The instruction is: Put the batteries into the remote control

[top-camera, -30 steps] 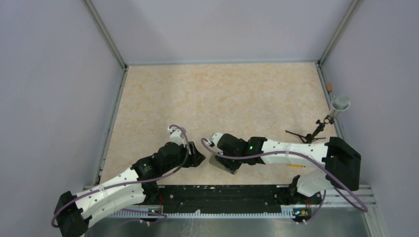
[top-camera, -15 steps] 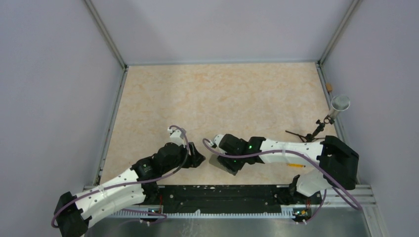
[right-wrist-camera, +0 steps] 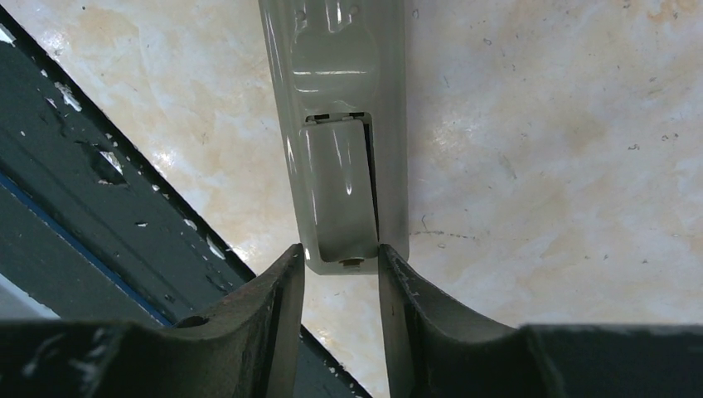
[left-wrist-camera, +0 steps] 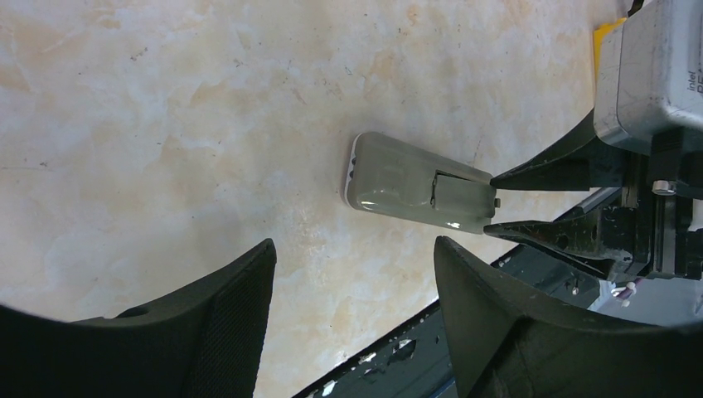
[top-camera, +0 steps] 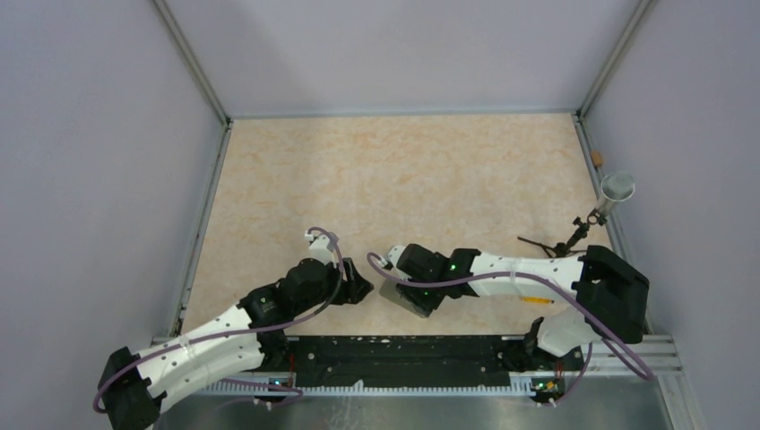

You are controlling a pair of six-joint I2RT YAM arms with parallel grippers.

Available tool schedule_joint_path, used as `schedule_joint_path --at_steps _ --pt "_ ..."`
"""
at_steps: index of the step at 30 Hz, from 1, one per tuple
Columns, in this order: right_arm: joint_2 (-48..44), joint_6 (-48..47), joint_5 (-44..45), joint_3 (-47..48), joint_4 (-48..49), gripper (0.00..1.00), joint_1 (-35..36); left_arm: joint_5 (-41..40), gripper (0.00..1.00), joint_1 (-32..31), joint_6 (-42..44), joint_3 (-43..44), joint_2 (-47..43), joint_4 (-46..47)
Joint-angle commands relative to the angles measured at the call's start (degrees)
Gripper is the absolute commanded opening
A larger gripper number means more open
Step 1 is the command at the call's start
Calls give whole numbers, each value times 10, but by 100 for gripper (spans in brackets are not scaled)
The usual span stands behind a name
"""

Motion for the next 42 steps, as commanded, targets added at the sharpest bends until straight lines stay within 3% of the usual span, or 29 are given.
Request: schedule_joint_path --at_steps 1,15,23,42 --pt "2 -1 0 5 19 35 -7 0 71 2 5 -4 2 23" --pt "0 -2 15 18 4 16 -7 3 71 2 6 -5 10 31" --pt "-7 -3 19 19 6 0 -7 5 71 1 6 -3 15 32" --pt "-29 23 9 51 -58 0 -7 12 71 2 9 -2 25 43"
